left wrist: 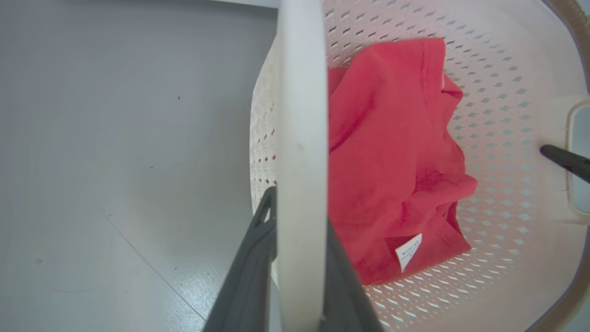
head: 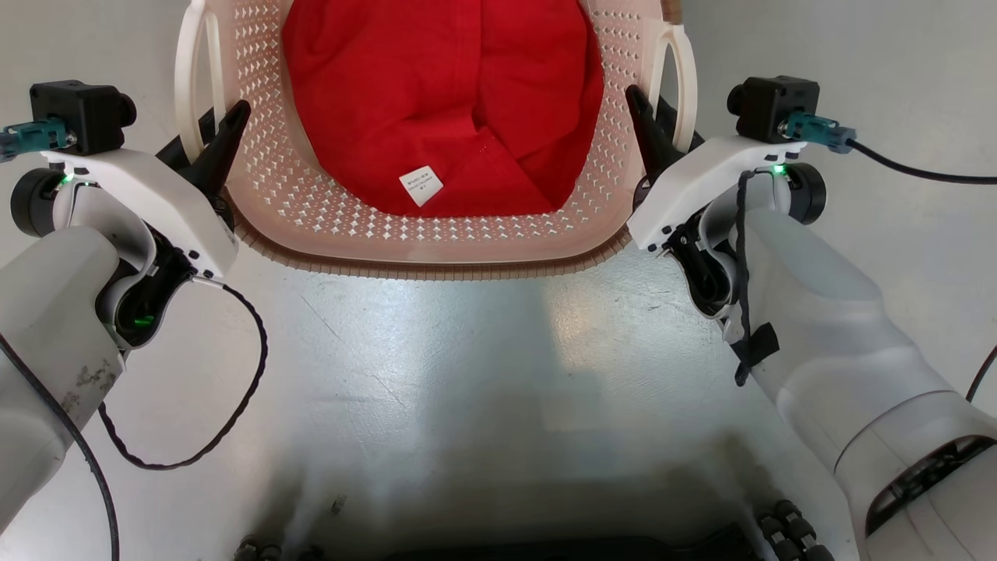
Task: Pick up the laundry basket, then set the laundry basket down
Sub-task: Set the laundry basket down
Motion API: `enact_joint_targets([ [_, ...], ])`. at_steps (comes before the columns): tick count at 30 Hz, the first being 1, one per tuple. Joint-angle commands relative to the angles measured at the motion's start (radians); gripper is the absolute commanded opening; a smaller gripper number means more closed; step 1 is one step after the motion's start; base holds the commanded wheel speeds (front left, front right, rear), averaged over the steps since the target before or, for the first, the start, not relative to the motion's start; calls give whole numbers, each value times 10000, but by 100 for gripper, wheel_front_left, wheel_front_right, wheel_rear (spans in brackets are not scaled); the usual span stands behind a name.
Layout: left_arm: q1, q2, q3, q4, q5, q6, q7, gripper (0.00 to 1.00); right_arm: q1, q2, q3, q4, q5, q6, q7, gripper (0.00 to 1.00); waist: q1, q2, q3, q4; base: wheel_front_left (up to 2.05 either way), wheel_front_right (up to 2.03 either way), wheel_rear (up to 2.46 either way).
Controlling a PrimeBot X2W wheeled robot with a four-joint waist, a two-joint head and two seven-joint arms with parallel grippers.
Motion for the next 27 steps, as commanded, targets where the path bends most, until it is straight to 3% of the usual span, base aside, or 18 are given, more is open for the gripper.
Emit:
enact_joint_targets([
  [1, -55, 545, 251, -157, 74, -161, -49, 0, 492, -110, -11, -15, -166, 104, -101, 0, 0, 0, 44, 20, 0, 0, 0],
  [8, -134, 518, 133, -147, -26, -161, -49, 0, 462, -110, -223, 24, -377, 104, -101, 0, 0, 0, 121, 29, 0, 0, 0],
  [10, -136, 521, 96, -152, -40, -161, -49, 0, 472, -110, -263, 34, -419, 104, -101, 8, 0, 0, 132, 20, 0, 0, 0],
  [11, -139, 521, 76, -153, -53, -161, -49, 0, 476, -110, -281, 35, -435, 104, -101, 19, 0, 0, 138, 17, 0, 0, 0],
  [13, -145, 511, 51, -165, -119, -161, -49, 100, 489, -110, -311, 41, -455, 104, -101, 54, 0, 0, 150, 14, 0, 0, 0],
  [14, -152, 506, 25, -169, -144, -161, -49, 100, 494, -110, -327, 46, -462, 104, -101, 100, 0, 0, 153, 16, 0, 0, 0],
  [27, -167, 481, -95, -121, -242, -161, -49, 100, 560, -110, -531, -75, -584, 104, -101, 100, 0, 0, -6, 43, 0, 0, 0],
])
